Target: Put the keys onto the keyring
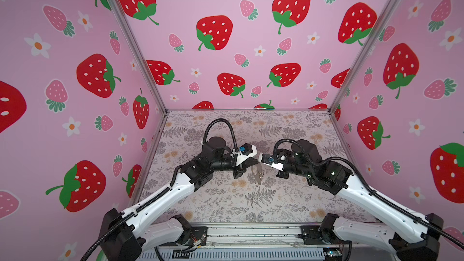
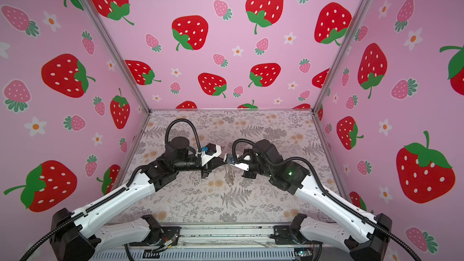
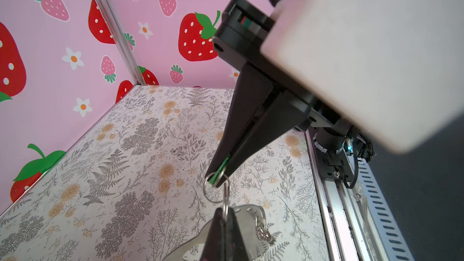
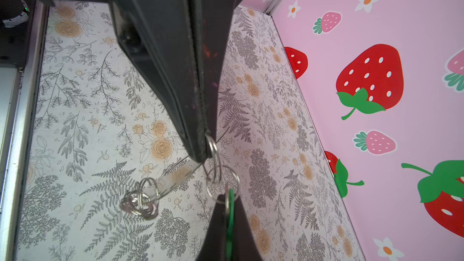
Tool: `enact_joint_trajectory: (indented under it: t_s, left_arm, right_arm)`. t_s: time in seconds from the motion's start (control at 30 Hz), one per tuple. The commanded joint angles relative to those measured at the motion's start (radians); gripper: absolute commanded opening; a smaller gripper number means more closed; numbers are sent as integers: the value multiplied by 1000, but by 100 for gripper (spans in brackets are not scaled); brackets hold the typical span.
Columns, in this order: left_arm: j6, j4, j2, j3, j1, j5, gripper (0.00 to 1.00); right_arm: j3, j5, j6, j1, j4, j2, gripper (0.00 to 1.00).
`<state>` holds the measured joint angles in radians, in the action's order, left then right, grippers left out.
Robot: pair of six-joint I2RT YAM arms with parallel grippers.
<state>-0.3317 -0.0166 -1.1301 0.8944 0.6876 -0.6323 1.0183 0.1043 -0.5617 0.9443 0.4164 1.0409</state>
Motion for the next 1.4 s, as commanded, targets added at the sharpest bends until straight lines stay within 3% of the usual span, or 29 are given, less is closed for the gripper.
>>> enact_joint_trajectory:
  t_s: [0.0,0.4,1.37]
  left_arm:
    - [27,64,19,-1,-5,-5,0]
    - [76,135,-13,-16,2,48,0]
    - [-47,-26,-23,-14,46,11,0]
  right_arm:
    - [-14,12,4,3,4,-23,0]
    - [19,61,35,2,-24,-24,0]
    - [109,15,43,-1,30,54,0]
